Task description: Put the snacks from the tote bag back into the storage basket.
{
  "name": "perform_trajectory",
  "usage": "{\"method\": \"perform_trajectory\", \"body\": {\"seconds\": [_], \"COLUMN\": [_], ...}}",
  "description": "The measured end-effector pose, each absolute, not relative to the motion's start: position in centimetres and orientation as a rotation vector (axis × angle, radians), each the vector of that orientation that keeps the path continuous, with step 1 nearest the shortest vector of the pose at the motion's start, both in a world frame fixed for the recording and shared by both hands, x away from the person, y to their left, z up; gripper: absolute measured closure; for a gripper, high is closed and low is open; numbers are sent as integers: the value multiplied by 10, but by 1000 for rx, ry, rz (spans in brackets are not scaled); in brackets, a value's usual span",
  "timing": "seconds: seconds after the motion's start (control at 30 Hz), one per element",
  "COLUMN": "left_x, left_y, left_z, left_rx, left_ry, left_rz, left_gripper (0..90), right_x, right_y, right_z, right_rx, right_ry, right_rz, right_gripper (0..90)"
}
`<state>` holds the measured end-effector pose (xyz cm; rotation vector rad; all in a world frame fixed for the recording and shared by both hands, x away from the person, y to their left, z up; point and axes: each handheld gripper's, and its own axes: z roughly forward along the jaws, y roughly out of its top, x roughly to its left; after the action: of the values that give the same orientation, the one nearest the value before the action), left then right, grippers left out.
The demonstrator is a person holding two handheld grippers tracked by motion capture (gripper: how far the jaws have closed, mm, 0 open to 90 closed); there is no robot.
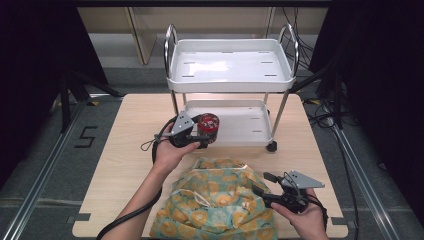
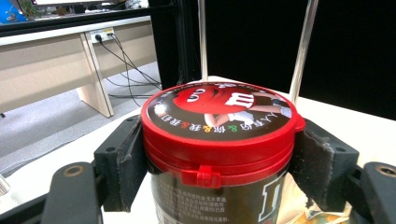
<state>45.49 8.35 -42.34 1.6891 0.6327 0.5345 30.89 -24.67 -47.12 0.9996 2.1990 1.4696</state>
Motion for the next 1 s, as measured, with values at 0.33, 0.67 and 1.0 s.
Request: {"method": "perform_trajectory", "body": {"seconds": [0.33, 0.67, 1.0], "left_x": [457, 459, 462], "left_y": [84, 83, 79], "left_z": [-424, -424, -424], "left_rx": [1689, 1683, 1682], "left_ry": [636, 646, 650], "left_rz": [544, 542, 536], "left_gripper": [256, 256, 256], "right_x": [309, 308, 307], "right_y": [-246, -244, -244], "right_z": [-472, -472, -471], "right_rx": [997, 1020, 1027], "right_ry": [2186, 2191, 2190], "right_rz": [1469, 1478, 1475], "right_gripper": [362, 362, 362]}}
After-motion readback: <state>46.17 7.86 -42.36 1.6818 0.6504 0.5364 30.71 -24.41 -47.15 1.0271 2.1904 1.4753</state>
